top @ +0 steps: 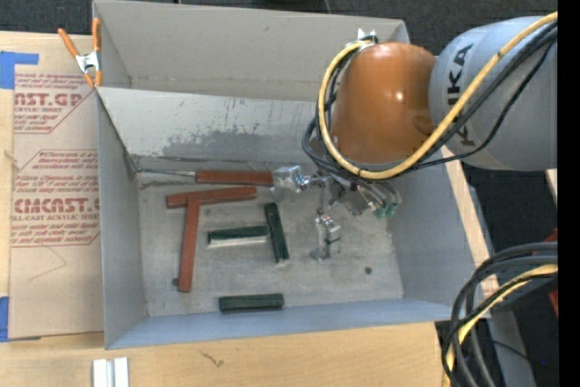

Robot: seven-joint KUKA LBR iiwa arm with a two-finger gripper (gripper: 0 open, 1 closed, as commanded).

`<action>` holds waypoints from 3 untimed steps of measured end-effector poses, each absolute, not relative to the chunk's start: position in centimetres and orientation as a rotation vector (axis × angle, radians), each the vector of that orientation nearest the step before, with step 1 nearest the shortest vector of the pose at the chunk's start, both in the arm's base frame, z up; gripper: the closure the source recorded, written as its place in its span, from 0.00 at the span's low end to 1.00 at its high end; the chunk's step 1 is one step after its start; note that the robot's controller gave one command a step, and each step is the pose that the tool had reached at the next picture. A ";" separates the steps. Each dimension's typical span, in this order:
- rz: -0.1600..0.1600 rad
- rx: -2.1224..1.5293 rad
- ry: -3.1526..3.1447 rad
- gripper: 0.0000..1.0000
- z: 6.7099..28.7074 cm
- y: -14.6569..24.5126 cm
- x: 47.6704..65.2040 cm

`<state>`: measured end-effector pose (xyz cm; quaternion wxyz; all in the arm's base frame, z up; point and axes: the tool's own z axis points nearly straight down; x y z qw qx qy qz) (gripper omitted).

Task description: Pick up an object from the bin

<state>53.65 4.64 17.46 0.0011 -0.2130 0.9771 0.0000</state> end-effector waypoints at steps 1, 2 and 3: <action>0.001 -0.968 2.985 0.00 14.1 6.5 56.1; 0.002 -0.683 3.060 0.00 8.0 8.6 56.0; 0.001 -0.892 3.007 1.00 7.1 10.2 57.3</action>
Offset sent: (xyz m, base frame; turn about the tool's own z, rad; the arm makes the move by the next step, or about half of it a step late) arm 0.0207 0.0424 -0.1046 -0.0053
